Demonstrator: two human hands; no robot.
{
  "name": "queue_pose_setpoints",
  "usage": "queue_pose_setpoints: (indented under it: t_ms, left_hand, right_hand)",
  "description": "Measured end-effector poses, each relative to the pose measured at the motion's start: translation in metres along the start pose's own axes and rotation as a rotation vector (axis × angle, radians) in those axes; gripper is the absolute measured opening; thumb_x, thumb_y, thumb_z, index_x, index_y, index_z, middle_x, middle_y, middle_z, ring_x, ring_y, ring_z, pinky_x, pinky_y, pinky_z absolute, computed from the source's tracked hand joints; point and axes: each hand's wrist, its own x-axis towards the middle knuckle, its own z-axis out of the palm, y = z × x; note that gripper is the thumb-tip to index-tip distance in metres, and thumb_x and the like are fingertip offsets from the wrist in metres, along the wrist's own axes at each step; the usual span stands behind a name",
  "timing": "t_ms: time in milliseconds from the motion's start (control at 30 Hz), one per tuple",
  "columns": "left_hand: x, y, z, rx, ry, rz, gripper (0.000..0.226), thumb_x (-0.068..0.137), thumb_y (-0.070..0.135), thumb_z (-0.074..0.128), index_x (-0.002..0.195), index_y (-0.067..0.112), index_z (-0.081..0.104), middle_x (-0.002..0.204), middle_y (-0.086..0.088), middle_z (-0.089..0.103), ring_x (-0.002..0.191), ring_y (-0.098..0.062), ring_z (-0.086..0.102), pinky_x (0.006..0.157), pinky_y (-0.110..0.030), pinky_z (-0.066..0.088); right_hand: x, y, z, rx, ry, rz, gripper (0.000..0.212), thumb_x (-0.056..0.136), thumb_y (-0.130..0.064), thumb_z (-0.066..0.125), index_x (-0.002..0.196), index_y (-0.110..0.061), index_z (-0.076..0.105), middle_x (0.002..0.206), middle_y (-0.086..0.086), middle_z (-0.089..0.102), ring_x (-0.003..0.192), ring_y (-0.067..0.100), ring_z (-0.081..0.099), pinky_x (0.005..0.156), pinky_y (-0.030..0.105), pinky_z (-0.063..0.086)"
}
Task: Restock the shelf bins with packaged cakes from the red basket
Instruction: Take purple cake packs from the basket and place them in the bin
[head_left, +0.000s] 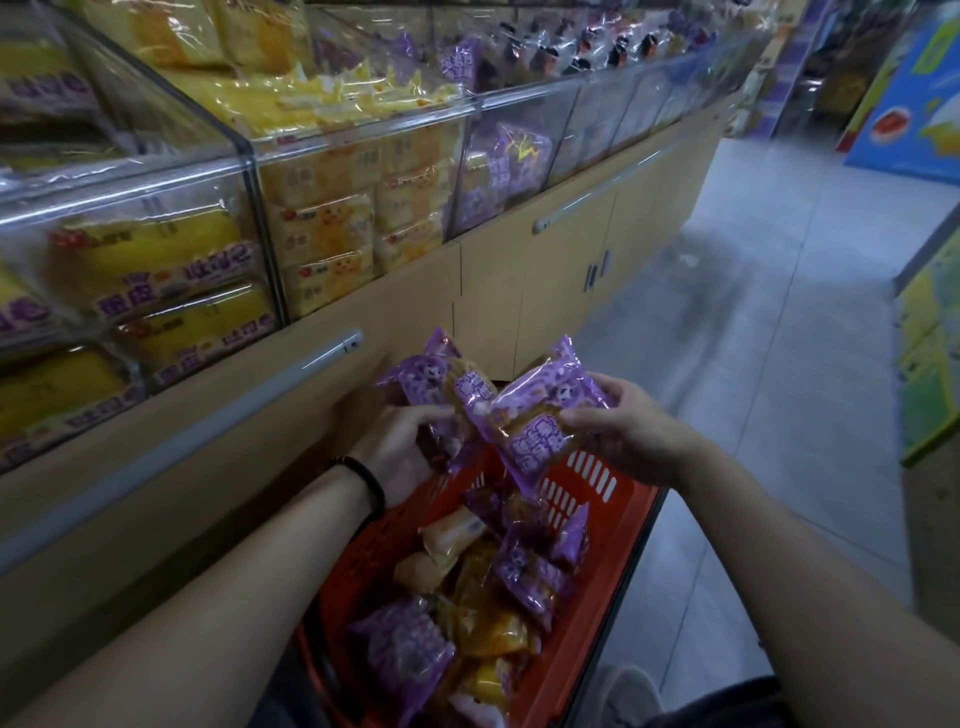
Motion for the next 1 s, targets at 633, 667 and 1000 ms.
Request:
queue_pose_setpoints:
  t_ms: [633, 667, 1000]
  left_hand:
    - [-0.016, 0.002, 0.027, 0.173, -0.181, 0.215, 0.010, 0.091, 0.021, 0.070, 0.093, 0.015, 0.078, 0.079, -0.002, 0.075, 0.067, -0.011, 0.069, 0.061, -0.023, 0.055]
    - [-0.013, 0.003, 0.024, 0.157, -0.189, 0.245, 0.014, 0.094, 0.015, 0.068, 0.087, 0.014, 0.079, 0.074, -0.003, 0.072, 0.064, -0.012, 0.066, 0.058, -0.022, 0.053]
    - [-0.057, 0.064, 0.017, 0.048, -0.283, 0.323, 0.025, 0.085, 0.021, 0.071, 0.110, 0.019, 0.076, 0.108, -0.006, 0.076, 0.090, -0.019, 0.069, 0.083, -0.036, 0.053]
  right_hand:
    - [0.021, -0.018, 0.070, -0.408, 0.091, -0.197, 0.045, 0.090, -0.022, 0.082, 0.132, -0.021, 0.066, 0.114, 0.002, 0.079, 0.104, 0.019, 0.076, 0.088, 0.035, 0.062]
    - [0.019, -0.017, 0.070, -0.401, 0.044, -0.171, 0.046, 0.089, -0.021, 0.082, 0.132, -0.021, 0.065, 0.115, 0.003, 0.078, 0.105, 0.021, 0.076, 0.091, 0.037, 0.062]
    - [-0.017, -0.056, 0.071, -0.224, 0.115, -0.295, 0.031, 0.071, -0.007, 0.087, 0.101, -0.008, 0.079, 0.102, 0.028, 0.077, 0.088, 0.037, 0.075, 0.083, 0.052, 0.062]
